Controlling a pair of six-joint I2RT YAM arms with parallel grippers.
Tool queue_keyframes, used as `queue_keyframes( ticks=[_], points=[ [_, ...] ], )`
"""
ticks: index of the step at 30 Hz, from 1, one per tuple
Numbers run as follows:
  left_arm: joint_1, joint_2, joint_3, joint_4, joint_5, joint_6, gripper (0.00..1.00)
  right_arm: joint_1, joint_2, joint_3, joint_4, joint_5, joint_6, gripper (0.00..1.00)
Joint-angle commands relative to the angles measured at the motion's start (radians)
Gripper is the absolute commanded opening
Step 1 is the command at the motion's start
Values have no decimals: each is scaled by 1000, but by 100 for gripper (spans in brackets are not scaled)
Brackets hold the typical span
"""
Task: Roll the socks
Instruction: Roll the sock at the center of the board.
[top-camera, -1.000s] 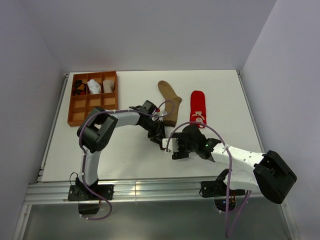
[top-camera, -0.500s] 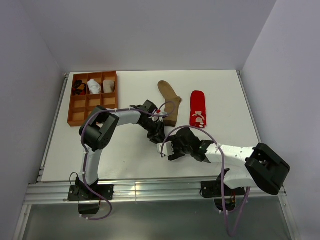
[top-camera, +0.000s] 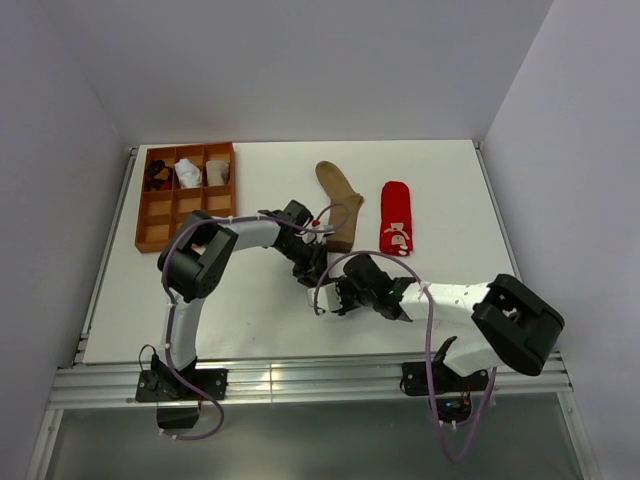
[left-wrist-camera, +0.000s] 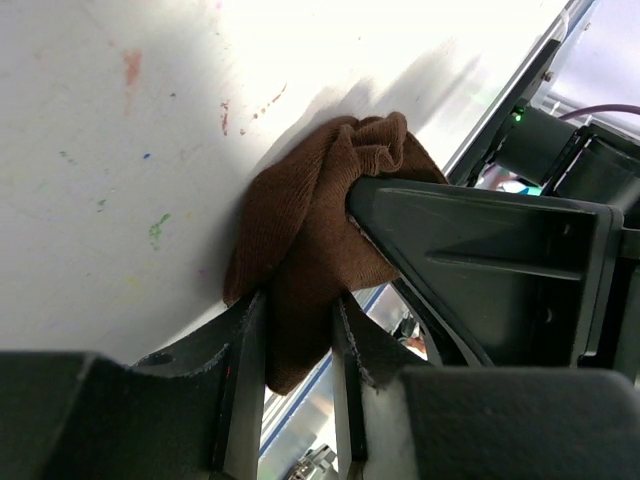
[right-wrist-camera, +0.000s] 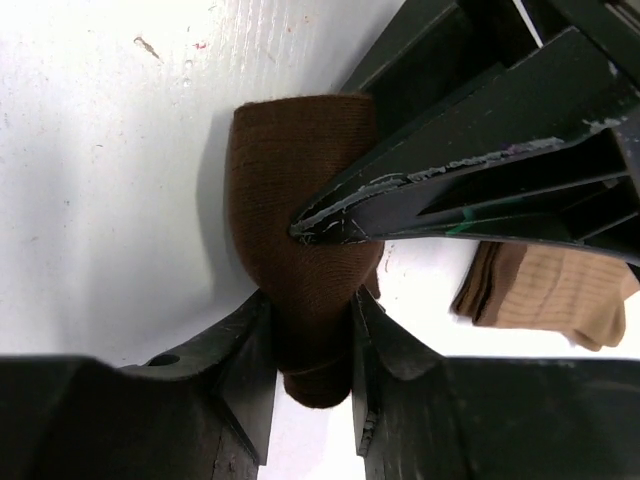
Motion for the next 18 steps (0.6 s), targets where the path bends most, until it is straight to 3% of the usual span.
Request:
queue_keyframes(
  ticks=[1, 4, 5, 8, 12, 18],
  points=[
    [1, 21, -24, -35, -51, 30, 1, 3, 38, 34, -60, 11, -2, 27],
    [14, -21, -58, 26, -111, -19, 17, 2, 55, 71, -150, -18, 21, 25],
    [20, -61, -75, 56, -138, -60, 30, -1, 57, 80, -170, -25, 32, 24],
    [38, -140, -127, 129, -207, -128, 48, -6, 68, 98, -215, -44, 55, 24],
    [44, -258, -240, 234, -371, -210, 55, -21, 91, 159, -323, -82, 81, 24],
    [67, -446, -426, 417, -538, -352, 58, -56, 123, 244, -460, -166, 95, 24]
  ],
)
